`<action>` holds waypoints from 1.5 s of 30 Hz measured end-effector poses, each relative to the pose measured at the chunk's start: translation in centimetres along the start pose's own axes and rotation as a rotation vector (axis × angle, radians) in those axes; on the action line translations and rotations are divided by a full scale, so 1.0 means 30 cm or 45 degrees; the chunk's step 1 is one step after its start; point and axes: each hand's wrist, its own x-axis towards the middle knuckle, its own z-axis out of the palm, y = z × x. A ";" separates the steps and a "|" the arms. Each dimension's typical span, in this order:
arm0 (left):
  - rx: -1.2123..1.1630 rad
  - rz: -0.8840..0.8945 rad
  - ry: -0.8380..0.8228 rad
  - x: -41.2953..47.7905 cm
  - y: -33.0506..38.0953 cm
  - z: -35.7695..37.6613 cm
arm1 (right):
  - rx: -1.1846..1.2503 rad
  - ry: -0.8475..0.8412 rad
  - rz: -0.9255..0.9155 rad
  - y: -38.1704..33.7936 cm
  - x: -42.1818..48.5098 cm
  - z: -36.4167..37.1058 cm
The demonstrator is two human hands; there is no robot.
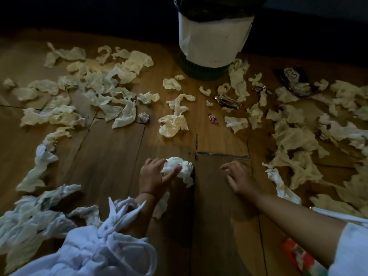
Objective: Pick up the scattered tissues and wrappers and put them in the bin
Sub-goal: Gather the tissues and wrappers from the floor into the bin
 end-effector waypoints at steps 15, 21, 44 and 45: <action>0.471 0.202 -0.410 -0.046 0.019 0.165 | -0.450 0.029 0.346 0.284 -0.167 -0.095; 0.285 0.268 -0.295 -0.027 0.059 0.197 | -0.024 0.225 0.093 0.230 -0.119 -0.075; -0.901 -0.243 -0.075 -0.002 0.231 0.194 | -0.227 -0.063 0.082 0.156 -0.058 -0.060; -0.911 -0.249 -0.079 0.000 0.225 0.201 | -0.207 -0.074 0.045 0.166 -0.040 -0.076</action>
